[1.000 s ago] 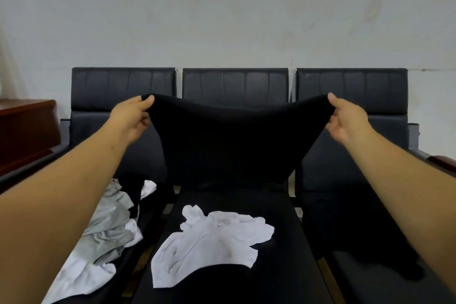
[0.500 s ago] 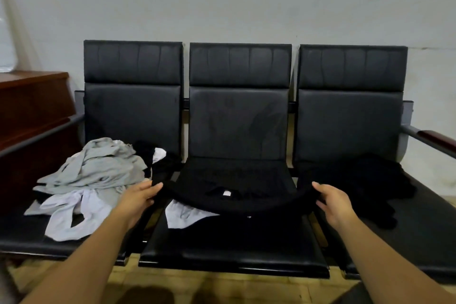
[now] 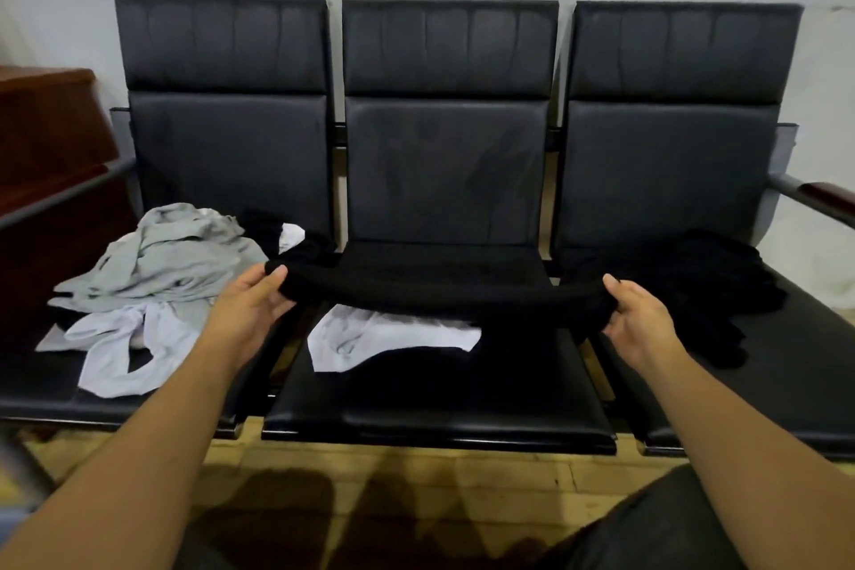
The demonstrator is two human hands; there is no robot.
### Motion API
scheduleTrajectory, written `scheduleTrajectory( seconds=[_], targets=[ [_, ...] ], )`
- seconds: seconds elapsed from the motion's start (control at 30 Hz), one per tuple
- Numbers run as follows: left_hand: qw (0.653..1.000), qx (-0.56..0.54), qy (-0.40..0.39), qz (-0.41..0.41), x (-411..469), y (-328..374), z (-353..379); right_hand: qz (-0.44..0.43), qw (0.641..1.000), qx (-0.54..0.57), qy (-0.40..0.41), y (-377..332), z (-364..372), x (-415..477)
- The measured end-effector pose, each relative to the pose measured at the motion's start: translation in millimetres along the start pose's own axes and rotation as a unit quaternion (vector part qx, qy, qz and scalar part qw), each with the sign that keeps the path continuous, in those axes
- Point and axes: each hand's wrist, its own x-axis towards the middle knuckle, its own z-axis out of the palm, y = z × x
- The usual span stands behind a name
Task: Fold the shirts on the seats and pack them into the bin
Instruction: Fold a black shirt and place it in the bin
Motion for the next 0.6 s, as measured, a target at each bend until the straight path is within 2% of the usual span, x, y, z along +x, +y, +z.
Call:
scheduleTrajectory(
  seconds=[0.3, 0.4, 0.6],
  targets=[
    [0.994, 0.098, -0.019, -0.035, -9.9, -4.3, -13.9, -0.017, 0.997, -0.050, -0.062, -5.5, -7.0, -10.4],
    [0.994, 0.100, -0.026, -0.041, -7.6, -9.8, -15.5, -0.024, 0.994, -0.068, -0.079, -9.5, 2.9, -6.8],
    [0.995, 0.090, 0.014, -0.042, 38.0, -10.0, -10.9, -0.008, 0.994, -0.078, -0.073, -9.0, 35.3, 35.8]
  ],
)
